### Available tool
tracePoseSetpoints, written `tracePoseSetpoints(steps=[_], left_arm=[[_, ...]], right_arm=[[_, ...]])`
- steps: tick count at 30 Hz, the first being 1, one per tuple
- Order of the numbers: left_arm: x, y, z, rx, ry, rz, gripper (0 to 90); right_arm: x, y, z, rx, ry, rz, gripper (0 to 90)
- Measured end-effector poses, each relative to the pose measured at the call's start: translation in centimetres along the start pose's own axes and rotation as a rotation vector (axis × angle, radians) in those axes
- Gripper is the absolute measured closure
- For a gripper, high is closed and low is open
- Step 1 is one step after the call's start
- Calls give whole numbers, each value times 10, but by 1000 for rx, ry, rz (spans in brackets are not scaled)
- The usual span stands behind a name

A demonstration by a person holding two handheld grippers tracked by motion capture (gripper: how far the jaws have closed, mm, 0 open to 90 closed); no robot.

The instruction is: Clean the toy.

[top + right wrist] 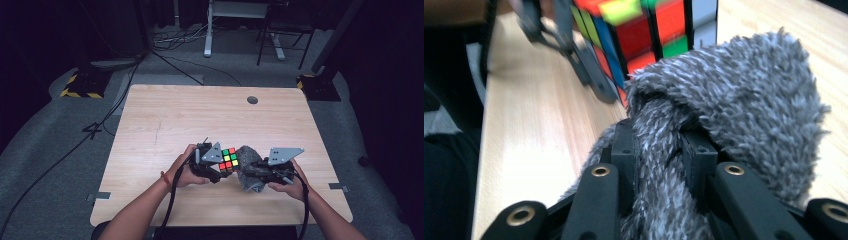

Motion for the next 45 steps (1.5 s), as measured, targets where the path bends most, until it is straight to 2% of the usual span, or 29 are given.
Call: tracePoseSetpoints(steps=[4, 8, 11, 14, 16, 18, 19, 22, 25, 27, 30, 33, 35, 41, 42, 44, 45], left_arm=[[1, -12, -8, 53, -8, 11, 337], [-2, -15, -15, 81, -24, 10, 337], [-4, -14, -17, 77, -32, 5, 337], [-9, -7, -16, 79, -19, -42, 336], [-9, -4, -13, 56, -21, -37, 336], [-8, -3, -12, 56, -16, -31, 336], [-6, -3, -10, 40, -16, -23, 336], [-3, -3, -6, 40, 7, -22, 337], [2, -8, -4, 41, 20, 7, 337], [3, -10, -6, 57, 21, 14, 337], [2, -13, -10, 69, 10, 25, 337], [2, -15, -13, 67, 2, 38, 336], [2, -16, -13, 79, 14, 29, 336], [2, -23, -16, 93, 11, 33, 324], [2, -25, -18, 104, 13, 40, 315], [3, -28, -19, 90, -8, 69, 323], [5, -29, -19, 87, -11, 81, 323]], right_arm=[[-14, 7, 0, 13, -5, -52, 736], [-13, 4, -7, 49, -25, -52, 736], [-8, -1, -10, 55, -33, -20, 737], [3, -7, -11, 46, -32, 36, 737], [12, -11, -8, 29, -22, 81, 737], [13, -12, -4, 12, -15, 84, 737], [13, -11, -3, 0, -8, 80, 736], [8, -5, 0, -17, 1, 50, 736], [-1, 1, 3, -25, 1, 0, 735], [-8, 3, 2, -13, -5, -38, 734], [-13, 2, -3, 27, -20, -60, 735], [-10, -2, -8, 47, -30, -33, 736], [-5, -5, -10, 53, -31, -2, 737], [-6, -4, -4, 16, -48, -38, 738], [-6, -5, -3, 20, -35, -30, 738], [-7, -7, 3, -12, -38, -38, 738], [-6, -9, 6, -5, -18, -28, 738]])
Point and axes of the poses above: each handheld gripper's, and its own axes: y roughly backward along the jaws, x roughly out of its underside, z roughly to its left, the point moved 9 cm from there along -y, roughly forward along the jaws, and after that the axes turned 14 degrees about x, right-handed, at the moved point
